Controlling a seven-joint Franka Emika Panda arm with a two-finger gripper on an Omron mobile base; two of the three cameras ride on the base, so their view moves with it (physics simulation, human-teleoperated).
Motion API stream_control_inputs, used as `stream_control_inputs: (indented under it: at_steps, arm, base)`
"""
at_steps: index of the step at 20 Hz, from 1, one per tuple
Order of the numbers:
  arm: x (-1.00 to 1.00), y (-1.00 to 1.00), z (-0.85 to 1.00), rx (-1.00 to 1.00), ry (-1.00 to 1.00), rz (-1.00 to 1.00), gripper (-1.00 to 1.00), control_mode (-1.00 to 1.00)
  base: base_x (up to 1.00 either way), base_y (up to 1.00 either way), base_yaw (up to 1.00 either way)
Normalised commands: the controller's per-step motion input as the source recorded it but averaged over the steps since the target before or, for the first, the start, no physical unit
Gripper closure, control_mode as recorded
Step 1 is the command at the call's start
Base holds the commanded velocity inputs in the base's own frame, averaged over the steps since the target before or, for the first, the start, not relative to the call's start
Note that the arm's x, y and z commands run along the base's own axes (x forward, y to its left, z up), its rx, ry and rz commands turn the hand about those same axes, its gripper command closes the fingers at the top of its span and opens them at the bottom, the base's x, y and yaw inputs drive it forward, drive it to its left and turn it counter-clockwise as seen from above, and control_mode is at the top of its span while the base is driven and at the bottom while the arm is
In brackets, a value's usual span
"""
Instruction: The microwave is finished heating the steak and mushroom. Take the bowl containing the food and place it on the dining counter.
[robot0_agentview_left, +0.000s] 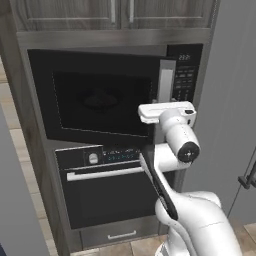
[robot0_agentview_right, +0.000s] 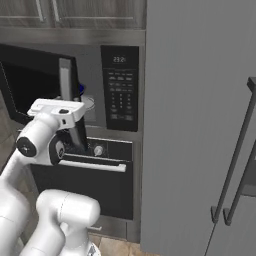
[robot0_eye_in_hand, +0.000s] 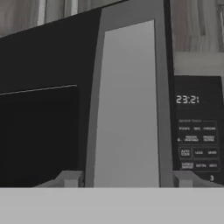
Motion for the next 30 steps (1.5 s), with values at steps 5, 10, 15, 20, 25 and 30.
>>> stream_control_inputs:
  at_steps: [5,10,15,20,25,30]
  arm:
    - [-1.0,0.47,0.71,0.0,0.1,0.0,1.0,-1.0]
    - [-1.0,0.44,0.62,0.0,0.06,0.0,1.0,-1.0]
    - [-1.0,0.58,0.4,0.0,0.02,0.0,1.0,-1.0]
    - [-1.0,0.38,-0.17,0.0,-0.03,0.12,-1.0,-1.0]
    - [-1.0,-0.1,-0.6,0.01,-0.11,0.12,-1.0,-1.0]
    - [-0.89,-0.88,0.06,0.15,-0.09,0.22,-1.0,-1.0]
  base:
    - [0.0,0.0,0.0]
    - [0.0,0.0,0.0]
    - [0.0,0.0,0.0]
    - [0.0,0.0,0.0]
    - [0.0,0.0,0.0]
    - [0.0,0.0,0.0]
